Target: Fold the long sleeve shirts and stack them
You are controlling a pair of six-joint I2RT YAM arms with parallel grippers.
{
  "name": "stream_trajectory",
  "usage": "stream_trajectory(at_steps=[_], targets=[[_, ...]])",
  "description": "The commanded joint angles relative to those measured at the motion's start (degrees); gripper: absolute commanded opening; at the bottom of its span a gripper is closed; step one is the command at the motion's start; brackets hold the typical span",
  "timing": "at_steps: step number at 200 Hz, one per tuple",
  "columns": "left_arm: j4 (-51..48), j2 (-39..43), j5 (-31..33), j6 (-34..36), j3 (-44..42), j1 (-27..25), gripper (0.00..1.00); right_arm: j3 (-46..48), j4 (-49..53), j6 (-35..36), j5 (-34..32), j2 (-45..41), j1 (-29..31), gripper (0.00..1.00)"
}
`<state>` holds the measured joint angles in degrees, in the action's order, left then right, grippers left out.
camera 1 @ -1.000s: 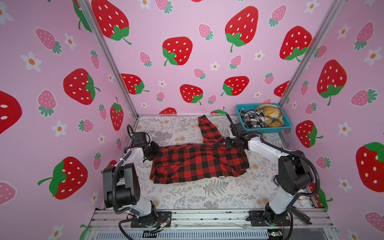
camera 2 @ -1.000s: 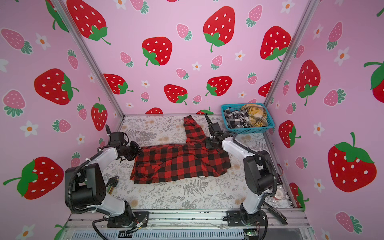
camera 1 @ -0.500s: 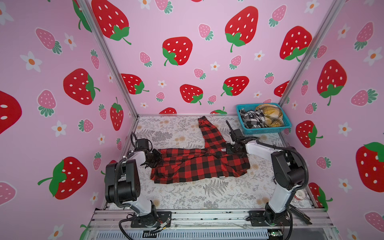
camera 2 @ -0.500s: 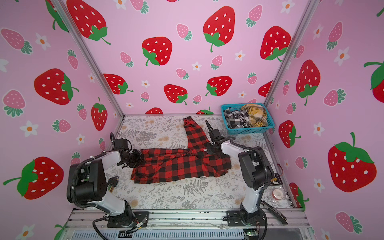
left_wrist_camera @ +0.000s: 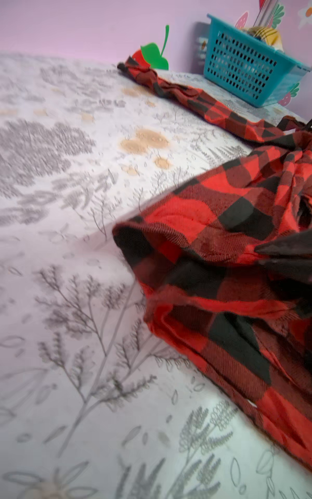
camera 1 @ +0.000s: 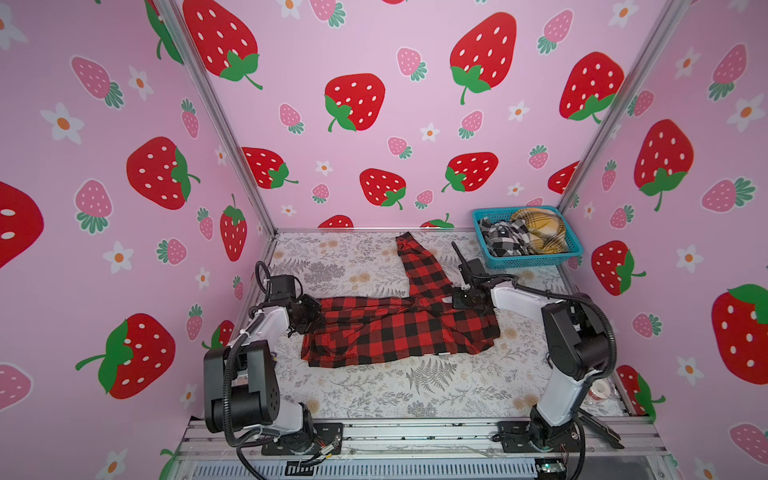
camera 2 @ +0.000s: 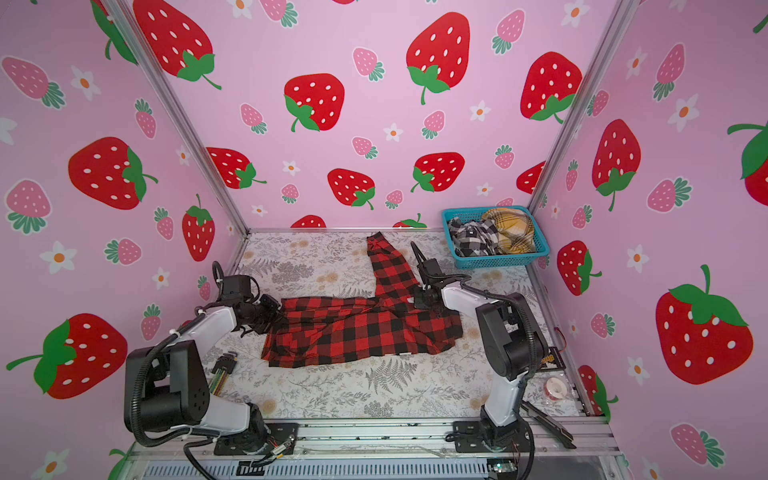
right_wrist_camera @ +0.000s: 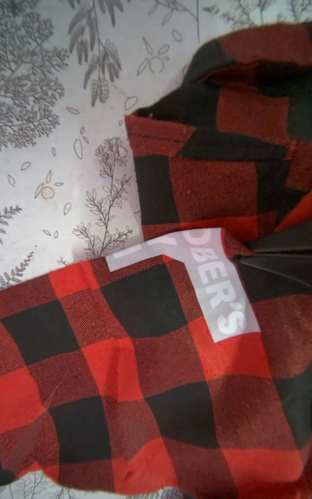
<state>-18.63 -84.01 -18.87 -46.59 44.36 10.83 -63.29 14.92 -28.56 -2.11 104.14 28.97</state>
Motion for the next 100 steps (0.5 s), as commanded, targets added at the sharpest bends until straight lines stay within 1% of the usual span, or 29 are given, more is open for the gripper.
stream_trajectory(at_steps=[1, 4, 8, 11, 13, 18, 19, 23, 31, 41, 51, 58, 62, 73, 79, 82, 87, 96, 100], targets=[[-1.23, -2.04, 1.62, 0.03, -1.41, -0.11, 0.00, 1.14, -0.81, -0.27, 0.48, 0.70, -0.23, 0.00], [-1.59, -2.60, 1.59, 0.42, -1.08, -0.11, 0.00, 1.15, -0.81, -0.35, 0.80, 0.52, -0.23, 0.01], [-2.24, -3.22, 1.57, 0.75, -0.52, -0.09, 0.00, 1.15, -0.85, -0.33, 1.19, 0.16, -0.19, 0.04], [-2.72, -3.72, 1.64, 1.08, 0.03, -0.11, 0.04, 1.08, -0.73, -0.34, 1.44, -0.23, -0.16, 0.07], [-2.96, -3.95, 1.64, 1.28, 0.34, -0.11, 0.09, 1.00, -0.67, -0.31, 1.57, -0.51, -0.19, 0.09], [-3.56, -4.33, 1.65, 1.50, 0.97, -0.11, 0.19, 0.92, -0.49, -0.25, 1.79, -1.15, -0.15, 0.13], [-3.67, -4.37, 1.65, 1.50, 1.07, -0.11, 0.20, 0.78, -0.32, -0.25, 1.88, -1.55, -0.14, 0.15], [-4.16, -4.41, 1.65, 1.59, 1.51, -0.10, 0.26, 0.57, -0.03, -0.14, 2.01, -2.34, -0.15, 0.20], [-5.22, -3.67, 2.08, 1.56, 2.37, -0.04, 0.36, -0.22, 1.13, 0.28, 1.96, -4.16, -0.14, 0.30], [-7.21, -1.58, 3.19, 1.49, 3.65, -0.19, 0.44, -1.82, 3.22, 0.61, 1.13, -6.54, -0.17, 0.41], [-9.87, 0.96, 4.50, 1.48, 5.60, -0.22, 0.47, -3.96, 5.76, 1.16, -0.08, -8.83, -0.23, 0.50], [-12.78, 2.79, 5.98, 1.62, 7.45, -0.35, 0.48, -5.83, 7.25, 1.62, -0.82, -10.01, -0.25, 0.51], [-14.46, 3.70, 7.17, 1.72, 8.66, -0.51, 0.49, -6.93, 7.97, 1.98, -1.14, -10.46, -0.31, 0.56], [-18.36, 5.78, 10.27, 2.16, 11.94, -1.06, 0.51, -10.01, 9.32, 2.95, -1.26, -10.77, -0.32, 0.62], [-19.73, 6.33, 10.69, 2.29, 13.53, -1.51, 0.51, -12.55, 10.08, 3.75, -0.66, -10.15, -0.37, 0.66], [-20.21, 6.40, 12.24, 2.31, 14.27, -1.84, 0.51, -13.68, 10.39, 4.19, -0.31, -9.70, -0.34, 0.68], [-20.99, 6.29, 12.85, 2.32, 15.46, -2.35, 0.51, -15.66, 10.73, 4.98, 0.55, -8.51, -0.32, 0.72], [-21.15, 5.10, 12.35, 2.01, 17.04, -3.35, 0.50, -19.58, 11.36, 6.45, 1.47, -5.63, -0.32, 0.75], [-20.71, 4.27, 11.56, 1.78, 17.57, -3.81, 0.48, -21.40, 11.75, 7.09, 1.83, -4.06, -0.24, 0.76]])
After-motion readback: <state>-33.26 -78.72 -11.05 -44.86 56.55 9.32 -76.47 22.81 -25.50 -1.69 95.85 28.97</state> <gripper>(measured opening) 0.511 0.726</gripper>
